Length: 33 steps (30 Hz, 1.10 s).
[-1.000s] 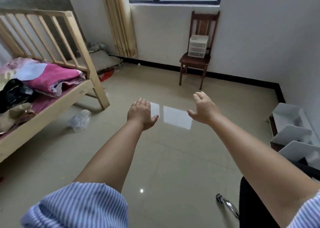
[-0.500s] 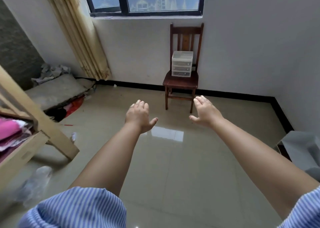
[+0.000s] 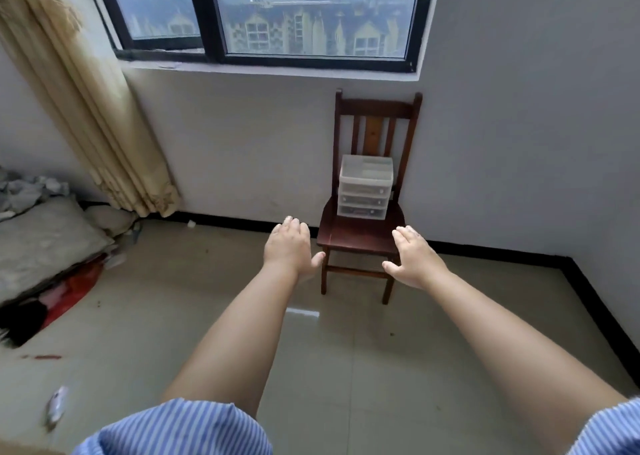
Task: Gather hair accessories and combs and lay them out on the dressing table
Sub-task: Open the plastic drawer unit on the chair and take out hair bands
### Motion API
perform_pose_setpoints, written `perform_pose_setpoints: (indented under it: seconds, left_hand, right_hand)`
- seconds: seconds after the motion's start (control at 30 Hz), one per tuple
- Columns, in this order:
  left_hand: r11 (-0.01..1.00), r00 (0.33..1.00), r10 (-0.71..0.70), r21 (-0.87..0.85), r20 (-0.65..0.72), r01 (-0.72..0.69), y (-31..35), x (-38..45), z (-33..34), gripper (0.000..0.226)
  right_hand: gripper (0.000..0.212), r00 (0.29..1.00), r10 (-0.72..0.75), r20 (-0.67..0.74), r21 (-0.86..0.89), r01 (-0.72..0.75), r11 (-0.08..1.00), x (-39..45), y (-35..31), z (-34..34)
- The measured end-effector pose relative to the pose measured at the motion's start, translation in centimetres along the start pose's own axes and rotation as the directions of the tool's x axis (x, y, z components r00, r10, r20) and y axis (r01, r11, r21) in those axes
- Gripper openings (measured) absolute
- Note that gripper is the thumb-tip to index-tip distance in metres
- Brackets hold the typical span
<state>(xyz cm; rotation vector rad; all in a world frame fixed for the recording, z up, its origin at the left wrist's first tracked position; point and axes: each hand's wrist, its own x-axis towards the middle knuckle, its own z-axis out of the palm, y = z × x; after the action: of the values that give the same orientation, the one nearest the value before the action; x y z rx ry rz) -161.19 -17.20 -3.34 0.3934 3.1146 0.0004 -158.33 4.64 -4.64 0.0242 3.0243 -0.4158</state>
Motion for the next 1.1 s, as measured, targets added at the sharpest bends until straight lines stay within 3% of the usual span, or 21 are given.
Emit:
perform_pose_setpoints:
  seconds: [0.33, 0.57, 0.9, 0.97, 1.0, 1.1]
  left_hand:
    - [0.994, 0.992, 0.101, 0.035, 0.077, -0.104, -1.6, 28.4, 6.3, 0.054]
    - [0.990, 0.969, 0.134, 0.020, 0.208, -0.141, -0.1, 48.7, 12.6, 0.048]
    - [0.953, 0.913, 0.300, -0.040, 0.275, -0.301, -0.3, 64.6, 24.8, 0.051]
    - [0.937, 0.897, 0.346, -0.055, 0.275, -0.344, -0.5, 66.1, 27.0, 0.051]
    - [0.930, 0.888, 0.365, -0.066, 0.279, -0.361, -0.6, 66.7, 27.6, 0.051]
    - [0.892, 0.863, 0.452, -0.080, 0.227, -0.446, -0.6, 67.7, 28.9, 0.053]
  right_hand:
    - [0.069, 0.991, 0.125, 0.045, 0.080, -0.128, 0.989, 26.1, 7.6, 3.3]
    - [0.065, 0.954, 0.225, 0.196, 0.176, -0.260, 0.949, 45.2, 13.7, 8.5]
    - [0.043, 0.869, 0.392, 0.303, 0.425, -0.491, 0.760, 61.3, 17.1, 19.2]
    - [0.042, 0.822, 0.478, 0.309, 0.594, -0.560, 0.578, 63.3, 17.2, 21.1]
    - [0.041, 0.771, 0.535, 0.346, 0.700, -0.592, 0.400, 64.1, 17.1, 21.6]
    - [0.022, 0.592, 0.595, 0.544, 0.835, -0.453, -0.312, 66.1, 16.6, 22.5]
